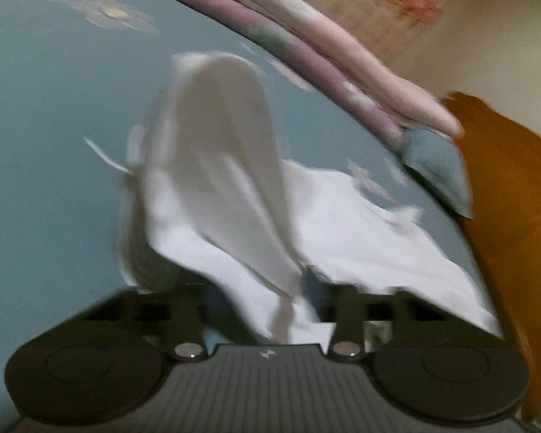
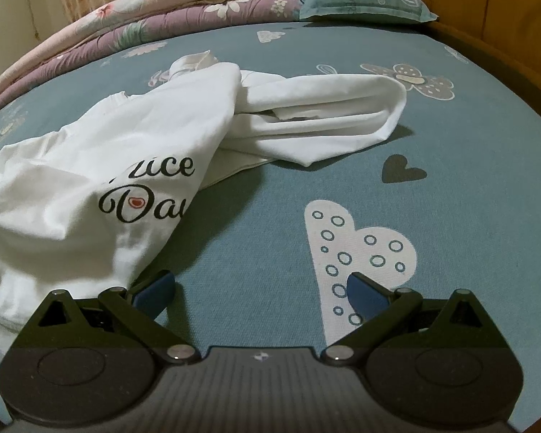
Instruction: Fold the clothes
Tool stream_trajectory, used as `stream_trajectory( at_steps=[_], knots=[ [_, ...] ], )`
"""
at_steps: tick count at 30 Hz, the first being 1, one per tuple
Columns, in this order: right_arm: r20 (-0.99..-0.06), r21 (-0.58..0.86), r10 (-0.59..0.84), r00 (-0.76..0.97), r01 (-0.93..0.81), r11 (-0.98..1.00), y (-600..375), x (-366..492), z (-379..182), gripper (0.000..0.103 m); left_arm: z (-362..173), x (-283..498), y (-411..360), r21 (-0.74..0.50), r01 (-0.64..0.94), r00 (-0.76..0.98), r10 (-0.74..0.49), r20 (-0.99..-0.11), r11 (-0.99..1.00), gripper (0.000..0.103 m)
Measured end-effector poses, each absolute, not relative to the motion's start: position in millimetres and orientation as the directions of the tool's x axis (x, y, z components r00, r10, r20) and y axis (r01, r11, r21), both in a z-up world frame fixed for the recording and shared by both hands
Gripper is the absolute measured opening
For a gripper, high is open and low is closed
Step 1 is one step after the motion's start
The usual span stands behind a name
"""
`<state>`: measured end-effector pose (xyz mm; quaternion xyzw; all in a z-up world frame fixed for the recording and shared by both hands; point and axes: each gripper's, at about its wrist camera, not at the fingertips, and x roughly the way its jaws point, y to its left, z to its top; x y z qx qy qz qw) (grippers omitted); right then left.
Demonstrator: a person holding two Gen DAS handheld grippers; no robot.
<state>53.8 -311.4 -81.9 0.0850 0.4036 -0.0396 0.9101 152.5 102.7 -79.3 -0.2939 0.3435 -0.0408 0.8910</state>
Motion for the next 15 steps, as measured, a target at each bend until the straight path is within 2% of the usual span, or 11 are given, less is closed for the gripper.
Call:
stream_trajectory(
  at_steps=[2, 6, 10, 12, 15],
  knots=[
    [-0.738, 0.132, 0.002, 0.674, 0.141, 0.981, -313, 53, -82, 0.103, -81, 147, 104, -0.572, -0.141, 0.760, -0.282, -0.586, 0.808, 0.015],
    [-0.731, 0.138, 0.011, 0.683, 0.132, 0.982, -315, 52, -83, 0.103, -83, 133, 97, -0.536, -0.088, 0.760, -0.291, -0.581, 0.840, 0.017],
    [-0.738, 0.102, -0.016, 0.675, 0.135, 0.986, -309, 54, -83, 0.103, -79, 148, 100, -0.513, -0.120, 0.750, -0.262, -0.608, 0.850, 0.003],
    [-0.736, 0.103, -0.015, 0.677, 0.134, 0.986, -309, 52, -83, 0.103, -73, 155, 98, -0.458, -0.122, 0.739, -0.227, -0.634, 0.881, 0.002],
    [-0.734, 0.117, -0.002, 0.679, 0.129, 0.985, -312, 50, -83, 0.103, -59, 158, 92, -0.277, -0.092, 0.732, -0.124, -0.670, 0.956, 0.002]
  ],
)
